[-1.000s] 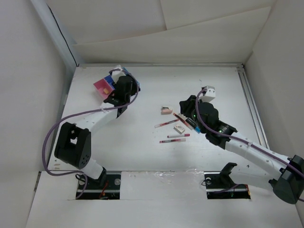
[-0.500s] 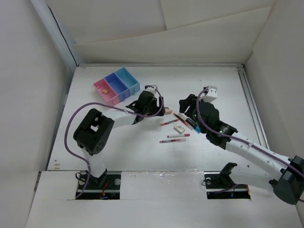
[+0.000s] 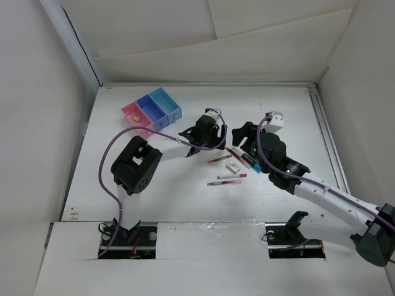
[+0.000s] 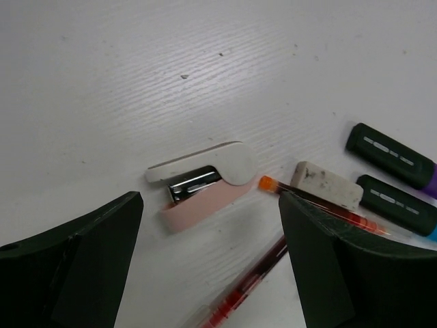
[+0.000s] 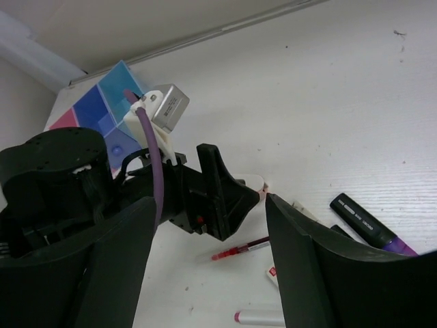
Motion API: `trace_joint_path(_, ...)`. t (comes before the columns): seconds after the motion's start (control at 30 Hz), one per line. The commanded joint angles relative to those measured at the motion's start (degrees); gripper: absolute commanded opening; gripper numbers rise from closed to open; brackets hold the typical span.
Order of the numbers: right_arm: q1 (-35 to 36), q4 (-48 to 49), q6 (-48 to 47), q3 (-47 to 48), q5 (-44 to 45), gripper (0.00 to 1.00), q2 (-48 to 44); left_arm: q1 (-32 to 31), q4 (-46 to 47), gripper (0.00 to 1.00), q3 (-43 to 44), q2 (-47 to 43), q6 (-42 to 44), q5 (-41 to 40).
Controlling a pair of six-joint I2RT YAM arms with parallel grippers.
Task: Sort the stationery into containers
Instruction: Pick up the stapler from the center of the board.
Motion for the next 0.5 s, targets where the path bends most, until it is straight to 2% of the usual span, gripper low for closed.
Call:
trace_joint_path(0.0,-0.92,1.17,-0.04,0.97,0.64,0.72,-2.16,-0.56,-3.39,0.79,4.0,0.99,2.74,-5.61)
trace_joint_path(0.2,-0.92,1.17,-0.04,0.97,0.11,0.8,-2.77,-1.08,-4.8,0.79,5.15,3.36,2.22,-6.85)
trace_joint_path(0.47,-0.92,1.17,-0.04,0.97,-0.94,0.82,-2.25,-1.09,-4.18,0.81,7.51,6.35,2.22,-3.77)
